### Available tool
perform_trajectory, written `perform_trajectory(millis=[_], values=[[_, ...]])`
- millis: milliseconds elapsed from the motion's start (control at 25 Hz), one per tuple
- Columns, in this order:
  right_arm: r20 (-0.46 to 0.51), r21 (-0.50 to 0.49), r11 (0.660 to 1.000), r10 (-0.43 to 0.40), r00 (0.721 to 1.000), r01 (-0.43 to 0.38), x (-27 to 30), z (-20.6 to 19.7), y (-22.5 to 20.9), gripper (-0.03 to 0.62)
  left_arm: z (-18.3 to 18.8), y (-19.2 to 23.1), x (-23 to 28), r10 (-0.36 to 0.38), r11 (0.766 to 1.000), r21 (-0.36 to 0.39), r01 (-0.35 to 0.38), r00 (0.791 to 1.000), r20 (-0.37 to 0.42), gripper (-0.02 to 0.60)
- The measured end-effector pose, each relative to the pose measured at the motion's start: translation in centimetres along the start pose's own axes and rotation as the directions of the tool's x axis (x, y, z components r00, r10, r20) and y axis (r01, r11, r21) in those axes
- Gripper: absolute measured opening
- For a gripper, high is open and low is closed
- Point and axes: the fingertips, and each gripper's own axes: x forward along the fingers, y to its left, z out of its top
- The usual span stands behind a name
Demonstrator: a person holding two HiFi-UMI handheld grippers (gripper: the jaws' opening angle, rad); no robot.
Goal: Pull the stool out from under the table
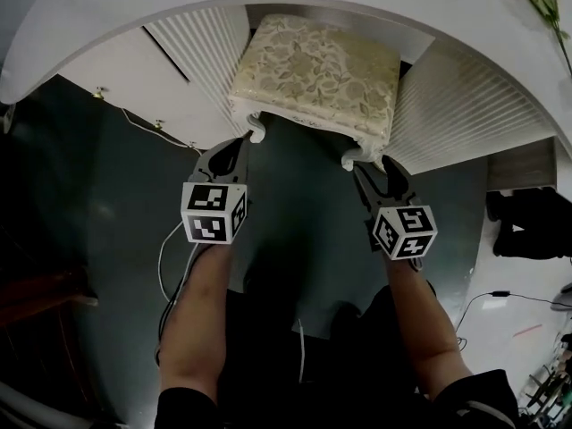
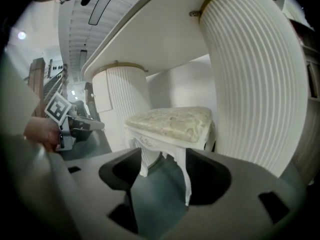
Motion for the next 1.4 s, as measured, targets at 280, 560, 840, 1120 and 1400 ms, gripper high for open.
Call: perform_trajectory(millis=[280,560,840,1120,1400], values=[[-0.005,-0.039,0.998,-0.046,0.999,0.046,2.8,-2.4,-4.4,0.302,-2.8,3.7,2.7,0.046,0.998,0.055,-0.044,0.998,-0.031,0.011],[-0.040,-0.090,0.996,-0.007,0.999,0.003,6.3,-4.7,-5.9,0.322,-3.7,4.8,7.7,0.006,0.963,0.269,0.026,0.993,-0.119,0.142],[-0.101,-0.168,0.986,-0.033,0.994,0.016,7.5,-6.9,-7.1,0.290,-6.9,8.2,10.8,0.095,0.971,0.232,-0.059,0.984,-0.149,0.257],[-0.099,-0.070,0.995,-0.074,0.992,0.067,8.8,-6.9,-7.4,0.272,-6.2,8.0,13.4,0.046,0.962,0.271,-0.012,0.992,-0.121,0.289],[-0.111,-0.051,0.997,-0.059,0.992,0.054,8.8,-7.1,-7.3,0.267,-6.3,7.4,14.6,0.024,0.961,0.274,0.018,0.988,-0.149,0.267]])
